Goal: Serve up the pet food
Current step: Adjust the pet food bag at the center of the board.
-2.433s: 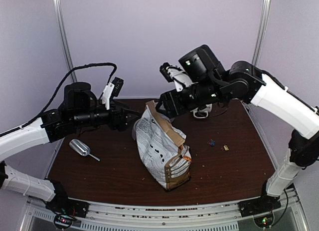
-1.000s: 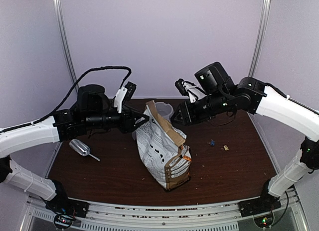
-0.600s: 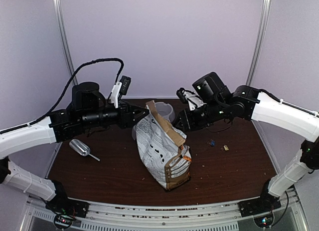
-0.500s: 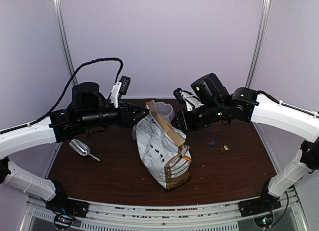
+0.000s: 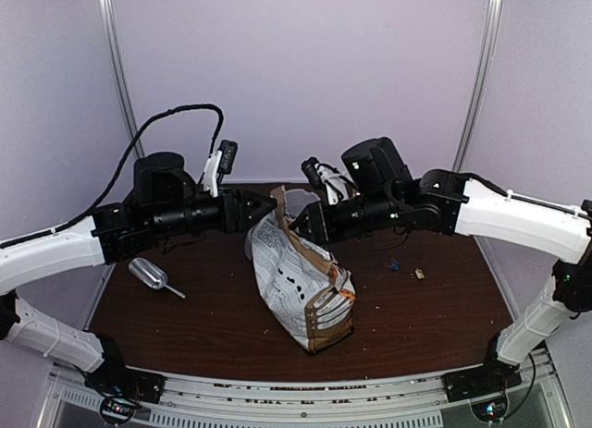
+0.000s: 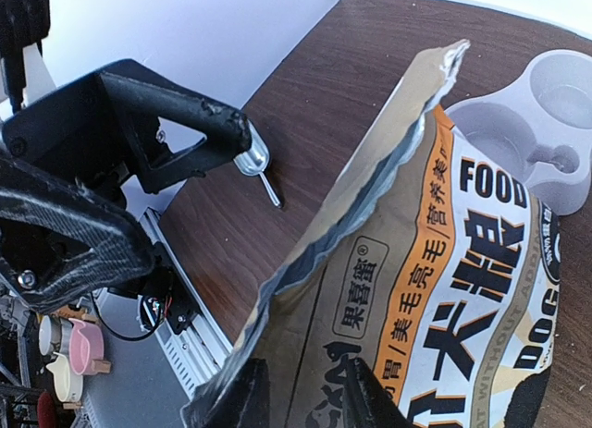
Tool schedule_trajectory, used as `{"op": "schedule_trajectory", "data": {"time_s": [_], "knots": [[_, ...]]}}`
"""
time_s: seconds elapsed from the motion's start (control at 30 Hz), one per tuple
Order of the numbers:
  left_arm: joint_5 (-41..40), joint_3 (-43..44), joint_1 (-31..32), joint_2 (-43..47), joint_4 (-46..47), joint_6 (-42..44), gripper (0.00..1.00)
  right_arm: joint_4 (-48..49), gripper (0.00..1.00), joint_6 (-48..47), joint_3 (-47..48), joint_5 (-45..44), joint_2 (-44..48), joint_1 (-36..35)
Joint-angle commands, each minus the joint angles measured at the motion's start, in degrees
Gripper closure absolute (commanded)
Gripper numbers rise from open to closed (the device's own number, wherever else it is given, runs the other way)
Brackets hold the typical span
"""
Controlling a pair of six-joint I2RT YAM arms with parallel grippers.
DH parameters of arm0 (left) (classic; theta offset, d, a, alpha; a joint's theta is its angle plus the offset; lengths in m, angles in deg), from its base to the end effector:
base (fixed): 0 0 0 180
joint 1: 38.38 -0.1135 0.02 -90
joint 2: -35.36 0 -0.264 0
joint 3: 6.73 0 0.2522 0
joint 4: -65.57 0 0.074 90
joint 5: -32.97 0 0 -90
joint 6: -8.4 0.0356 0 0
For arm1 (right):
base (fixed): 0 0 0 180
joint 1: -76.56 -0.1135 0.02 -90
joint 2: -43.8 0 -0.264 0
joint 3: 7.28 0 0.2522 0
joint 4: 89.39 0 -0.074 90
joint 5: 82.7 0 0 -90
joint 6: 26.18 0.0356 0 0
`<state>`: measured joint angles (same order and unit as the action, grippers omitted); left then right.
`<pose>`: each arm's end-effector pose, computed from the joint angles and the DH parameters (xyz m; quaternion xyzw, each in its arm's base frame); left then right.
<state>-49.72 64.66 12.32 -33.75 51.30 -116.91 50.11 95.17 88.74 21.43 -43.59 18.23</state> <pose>0.1769 -0.2233 0.3475 0.1436 0.7632 -0.4646 0.4255 0.1761 0.3020 0.3578 -0.2605 0.8296 0.4162 0.2661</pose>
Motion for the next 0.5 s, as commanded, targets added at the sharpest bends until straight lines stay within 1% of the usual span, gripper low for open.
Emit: {"op": "schedule_trajectory", "data": {"time_s": [0.0,0.13,0.23,0.47], "knots": [[-1.5,-0.3,0.3,-1.0,2.4,-2.5,0.41,1.9,0.71,-1.1,2.0,1.2,-2.0,-2.5],[-1.4,-0.1,0.3,-2.3,1.7,-3.8,0.41,2.0,0.71,-1.1,2.1,0.4,-2.4,-4.0],[-1.7,0.1,0.3,-3.0,0.8,-4.3,0.44,1.9,0.72,-1.2,2.3,-0.6,-2.7,-4.5],[-2.5,1.4,0.3,-4.2,-4.2,-4.6,0.48,1.2,0.72,-1.7,2.4,-2.3,-2.8,-5.0]]}}
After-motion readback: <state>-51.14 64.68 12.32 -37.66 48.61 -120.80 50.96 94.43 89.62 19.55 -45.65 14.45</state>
